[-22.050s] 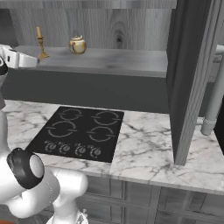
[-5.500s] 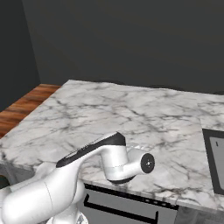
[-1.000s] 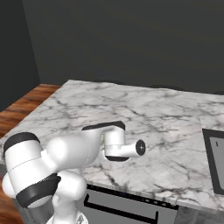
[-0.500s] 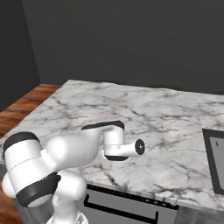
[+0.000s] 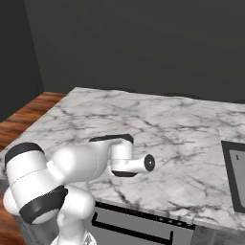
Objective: Pick the candle and candle from the dining table and place them in the open cabinet. Close the cabinet after placing the objects.
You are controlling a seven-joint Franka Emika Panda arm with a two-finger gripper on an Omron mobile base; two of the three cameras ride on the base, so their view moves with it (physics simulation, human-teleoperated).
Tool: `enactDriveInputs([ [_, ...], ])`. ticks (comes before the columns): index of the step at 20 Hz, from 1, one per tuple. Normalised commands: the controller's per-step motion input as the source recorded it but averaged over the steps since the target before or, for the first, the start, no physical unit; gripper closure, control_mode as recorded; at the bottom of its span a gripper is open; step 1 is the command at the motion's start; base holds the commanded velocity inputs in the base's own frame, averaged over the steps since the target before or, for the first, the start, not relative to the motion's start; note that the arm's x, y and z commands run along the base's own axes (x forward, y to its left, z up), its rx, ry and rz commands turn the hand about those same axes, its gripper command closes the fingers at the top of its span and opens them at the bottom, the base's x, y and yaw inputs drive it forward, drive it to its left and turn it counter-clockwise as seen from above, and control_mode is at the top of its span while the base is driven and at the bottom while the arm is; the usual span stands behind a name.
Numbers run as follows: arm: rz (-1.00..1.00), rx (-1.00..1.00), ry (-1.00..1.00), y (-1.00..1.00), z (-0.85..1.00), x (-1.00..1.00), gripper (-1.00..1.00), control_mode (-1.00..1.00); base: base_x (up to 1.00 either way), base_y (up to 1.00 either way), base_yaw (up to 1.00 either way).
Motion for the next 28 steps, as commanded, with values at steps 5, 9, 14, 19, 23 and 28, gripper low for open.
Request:
enactDriveInputs([
  [5, 0.00, 0.00, 0.00, 0.00, -0.16, 0.12, -1.00, -1.00, 0.00, 0.00, 0.00],
  [9, 0.00, 0.00, 0.00, 0.00, -0.11, 0.09, -1.00, -1.00, 0.00, 0.00, 0.00],
  [14, 0.00, 0.00, 0.00, -0.01, -0.08, 0.03, -1.00, -1.00, 0.00, 0.00, 0.00],
  [19, 0.00, 0.00, 0.00, -0.02, -0.06, 0.00, -1.00, -1.00, 0.00, 0.00, 0.00],
  [23, 0.00, 0.00, 0.00, -0.04, 0.00, 0.00, -1.00, -1.00, 0.00, 0.00, 0.00],
  [28, -0.01, 0.01, 0.00, 0.00, 0.00, 0.15, -1.00, -1.00, 0.00, 0.00, 0.00],
])
